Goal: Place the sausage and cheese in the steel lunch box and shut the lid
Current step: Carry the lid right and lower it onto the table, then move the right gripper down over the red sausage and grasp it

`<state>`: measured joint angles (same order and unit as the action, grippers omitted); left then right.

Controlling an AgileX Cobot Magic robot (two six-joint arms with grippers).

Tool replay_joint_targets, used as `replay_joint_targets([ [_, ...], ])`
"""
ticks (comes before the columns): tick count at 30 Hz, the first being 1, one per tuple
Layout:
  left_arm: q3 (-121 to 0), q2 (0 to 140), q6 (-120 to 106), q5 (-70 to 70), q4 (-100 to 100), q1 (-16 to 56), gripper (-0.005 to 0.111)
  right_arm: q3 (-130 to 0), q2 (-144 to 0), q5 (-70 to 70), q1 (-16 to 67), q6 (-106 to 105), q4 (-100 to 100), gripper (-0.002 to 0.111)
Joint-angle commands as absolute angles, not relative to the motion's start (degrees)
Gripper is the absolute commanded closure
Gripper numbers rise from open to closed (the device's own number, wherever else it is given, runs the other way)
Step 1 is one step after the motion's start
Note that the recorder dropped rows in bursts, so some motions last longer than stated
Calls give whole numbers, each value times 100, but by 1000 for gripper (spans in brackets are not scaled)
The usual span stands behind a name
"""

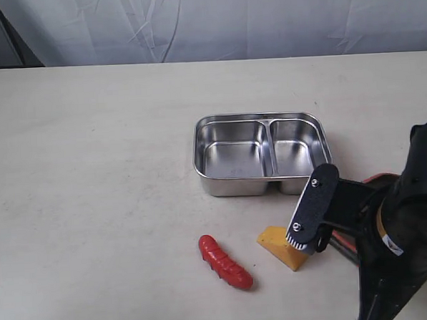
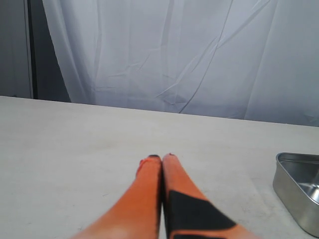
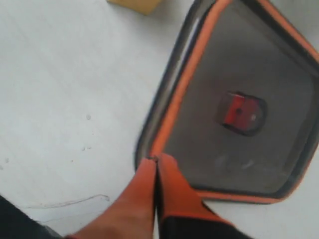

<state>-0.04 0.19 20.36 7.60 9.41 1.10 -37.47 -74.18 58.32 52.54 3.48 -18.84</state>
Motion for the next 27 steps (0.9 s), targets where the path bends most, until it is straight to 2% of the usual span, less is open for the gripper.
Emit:
replay_joint_targets([
  [1,0,0,2037,685,998,144,106,-3736,-7452,5613,5264,388,-1891,109],
  [13,0,0,2037,676,998,144,106,-4101,-7362,5343,5264,668,-1223,109],
  [15,0,0,2037,648,987,144,106,-4330,-7302,5302,5264,668,-868,103],
  [20,0,0,2037,565,987,144,106,-4781,-7254,5347,5264,755,-753,76],
  [23,0,0,2037,556,987,144,106,-4817,-7265,5291,5264,769,-751,71],
  [27,0,0,2037,554,975,144,106,-4820,-7408,5319,5264,884,-737,71],
])
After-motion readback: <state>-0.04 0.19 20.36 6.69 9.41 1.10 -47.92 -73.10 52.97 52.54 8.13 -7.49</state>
